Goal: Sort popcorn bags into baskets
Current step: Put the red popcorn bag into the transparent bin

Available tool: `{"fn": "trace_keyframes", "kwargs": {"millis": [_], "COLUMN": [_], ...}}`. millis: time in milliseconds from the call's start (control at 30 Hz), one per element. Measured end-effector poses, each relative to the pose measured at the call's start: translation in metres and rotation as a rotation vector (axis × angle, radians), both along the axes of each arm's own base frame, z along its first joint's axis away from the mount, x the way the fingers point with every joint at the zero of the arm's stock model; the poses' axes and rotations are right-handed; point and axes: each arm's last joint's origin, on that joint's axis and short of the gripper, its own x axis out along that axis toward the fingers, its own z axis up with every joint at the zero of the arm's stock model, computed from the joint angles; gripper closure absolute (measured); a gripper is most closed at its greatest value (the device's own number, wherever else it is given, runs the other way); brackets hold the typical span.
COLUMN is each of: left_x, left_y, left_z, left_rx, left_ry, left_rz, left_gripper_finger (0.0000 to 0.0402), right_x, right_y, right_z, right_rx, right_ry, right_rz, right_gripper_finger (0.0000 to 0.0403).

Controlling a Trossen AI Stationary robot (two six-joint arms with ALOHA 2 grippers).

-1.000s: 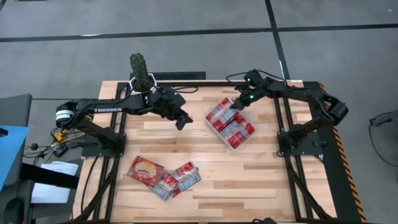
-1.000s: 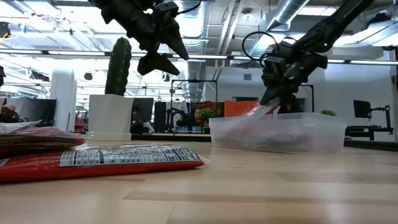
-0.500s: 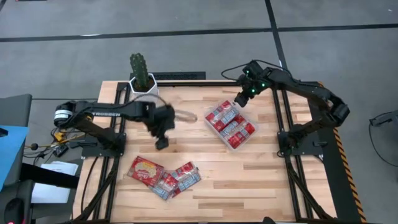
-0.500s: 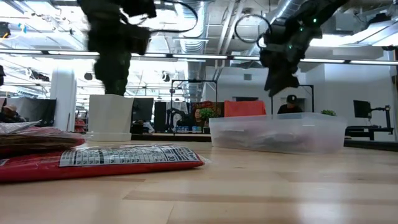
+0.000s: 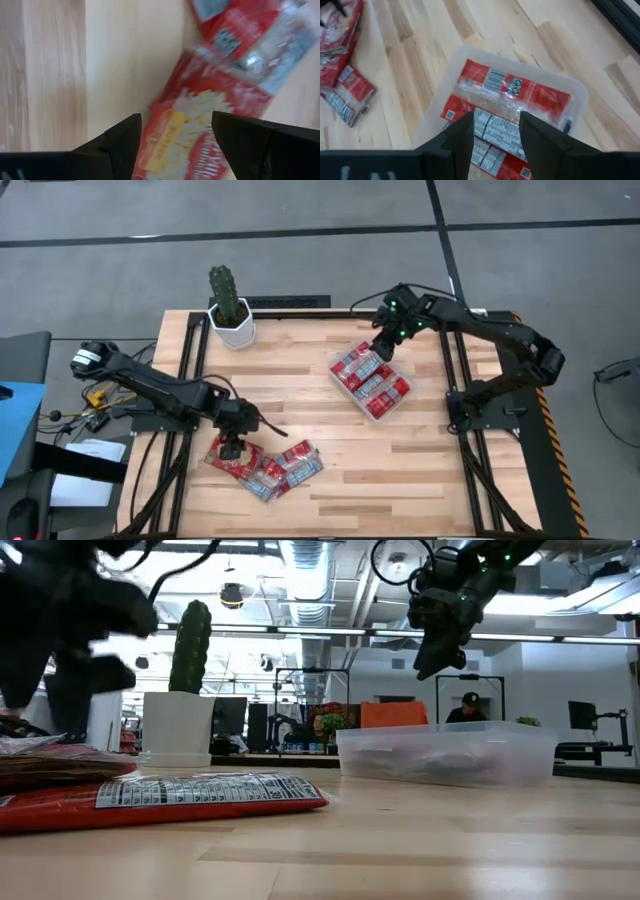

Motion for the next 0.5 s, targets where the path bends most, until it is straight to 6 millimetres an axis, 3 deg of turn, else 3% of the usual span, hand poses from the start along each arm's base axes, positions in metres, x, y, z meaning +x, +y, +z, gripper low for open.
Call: {"fn": "trace_keyframes", "kwargs": {"millis": [367, 500], "left_x": [-0.021, -0.028], "left_y": [0.003, 0.005], "left_z": [-0.048, -0.062], "left_rx": [-0.023, -0.028], "left_ry": [0.004, 0.08], "left_rz": [-0.091, -0.091], "left_gripper_finger": [0.0172, 0.021], "right_x": [0.001, 0.002], "right_y": [0.001, 0.003], "right_z": [0.0, 0.0], "right_rx": [0.007, 0.011], "right_ry": [-0.003, -0.004], "right_rz": [-0.004, -0.002], "right_gripper_finger": [0.0219, 0.0226]}}
